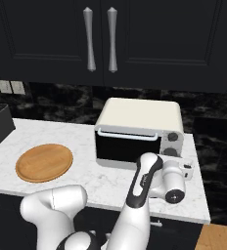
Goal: Pick up the kebab skewer and baguette bread, and place them inside the toaster oven. Close the toaster oven door and start by setting the timer.
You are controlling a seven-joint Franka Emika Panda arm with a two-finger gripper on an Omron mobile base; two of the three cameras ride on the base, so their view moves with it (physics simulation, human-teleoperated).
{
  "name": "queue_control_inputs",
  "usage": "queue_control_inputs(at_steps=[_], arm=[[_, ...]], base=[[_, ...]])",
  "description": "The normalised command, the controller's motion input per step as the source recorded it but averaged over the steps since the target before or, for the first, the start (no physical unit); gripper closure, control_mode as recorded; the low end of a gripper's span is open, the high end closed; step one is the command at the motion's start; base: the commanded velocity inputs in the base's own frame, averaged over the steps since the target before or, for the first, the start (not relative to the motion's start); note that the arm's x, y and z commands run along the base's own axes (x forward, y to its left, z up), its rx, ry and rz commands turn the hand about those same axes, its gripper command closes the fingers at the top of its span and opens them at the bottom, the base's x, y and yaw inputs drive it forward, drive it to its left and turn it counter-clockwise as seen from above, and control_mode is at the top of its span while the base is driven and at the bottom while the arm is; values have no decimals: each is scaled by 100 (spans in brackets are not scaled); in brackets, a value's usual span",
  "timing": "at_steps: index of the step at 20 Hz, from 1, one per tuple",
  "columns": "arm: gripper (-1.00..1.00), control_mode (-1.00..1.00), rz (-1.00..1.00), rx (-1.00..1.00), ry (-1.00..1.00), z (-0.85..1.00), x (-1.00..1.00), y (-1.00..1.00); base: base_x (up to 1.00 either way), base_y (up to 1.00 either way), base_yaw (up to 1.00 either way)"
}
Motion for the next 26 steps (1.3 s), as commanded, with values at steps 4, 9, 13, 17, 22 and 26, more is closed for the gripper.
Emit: queue_control_inputs(at_steps=[4,9,13,17,22,26], arm=[[100,-100,0,0,0,0,0,0],[100,-100,0,0,1,0,0,0],[100,-100,0,0,2,-3,0,0],[100,-100,-1,9,0,-9,0,0],[100,-100,-8,15,0,-1,0,0],[100,-100,-11,18,0,-1,0,0]], base=[[0,0,0],[0,0,0],[0,0,0],[0,0,0],[0,0,0],[0,0,0]])
